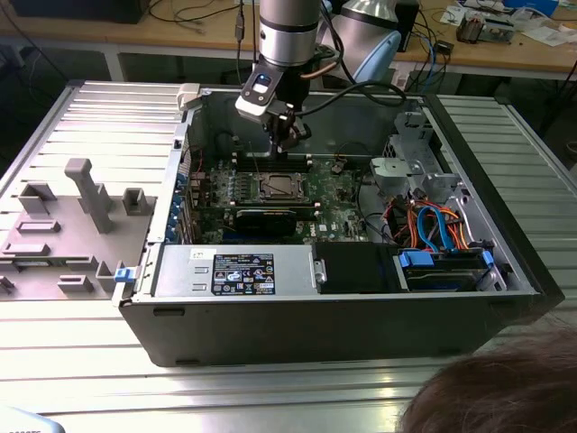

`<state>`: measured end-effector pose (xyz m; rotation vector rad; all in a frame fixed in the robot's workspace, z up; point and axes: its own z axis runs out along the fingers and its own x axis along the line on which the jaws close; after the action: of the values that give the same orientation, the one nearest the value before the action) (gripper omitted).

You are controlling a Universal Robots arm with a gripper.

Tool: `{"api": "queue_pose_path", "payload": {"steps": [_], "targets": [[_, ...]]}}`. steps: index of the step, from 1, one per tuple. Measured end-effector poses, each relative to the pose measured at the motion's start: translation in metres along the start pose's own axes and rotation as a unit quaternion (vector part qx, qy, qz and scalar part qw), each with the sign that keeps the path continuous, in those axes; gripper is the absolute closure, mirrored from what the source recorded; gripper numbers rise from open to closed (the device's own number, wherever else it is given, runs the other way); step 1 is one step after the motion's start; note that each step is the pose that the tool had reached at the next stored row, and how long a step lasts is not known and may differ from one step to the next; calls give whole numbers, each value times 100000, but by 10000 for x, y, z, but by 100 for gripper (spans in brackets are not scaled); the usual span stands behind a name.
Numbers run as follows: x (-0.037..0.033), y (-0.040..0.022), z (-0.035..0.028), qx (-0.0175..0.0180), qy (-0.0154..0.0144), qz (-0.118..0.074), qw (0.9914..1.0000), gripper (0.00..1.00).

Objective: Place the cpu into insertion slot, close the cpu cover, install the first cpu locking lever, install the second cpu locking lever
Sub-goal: 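Install the first cpu locking lever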

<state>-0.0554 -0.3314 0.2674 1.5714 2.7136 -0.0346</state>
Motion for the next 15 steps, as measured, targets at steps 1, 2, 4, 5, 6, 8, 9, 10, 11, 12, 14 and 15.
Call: {"api": "queue_pose_path", "payload": {"steps": [1,2,4,5,6,8,9,10,11,12,14,15], "targets": [[0,0,0,-4,-3,-207,100000,89],[0,0,0,-10,-8,-479,99999,89],[0,0,0,-15,-15,-930,99996,89],[0,0,0,-19,-19,-1110,99994,89],[0,0,0,-24,-21,-1360,99991,89],[0,0,0,-34,-33,-2011,99980,89],[0,0,0,-38,-36,-2211,99976,89],[0,0,0,-45,-42,-2583,99967,89],[0,0,0,-46,-45,-2799,99961,89],[0,0,0,-50,-52,-2994,99955,89],[0,0,0,-57,-57,-3425,99941,89],[0,0,0,-62,-58,-3650,99933,89]]}}
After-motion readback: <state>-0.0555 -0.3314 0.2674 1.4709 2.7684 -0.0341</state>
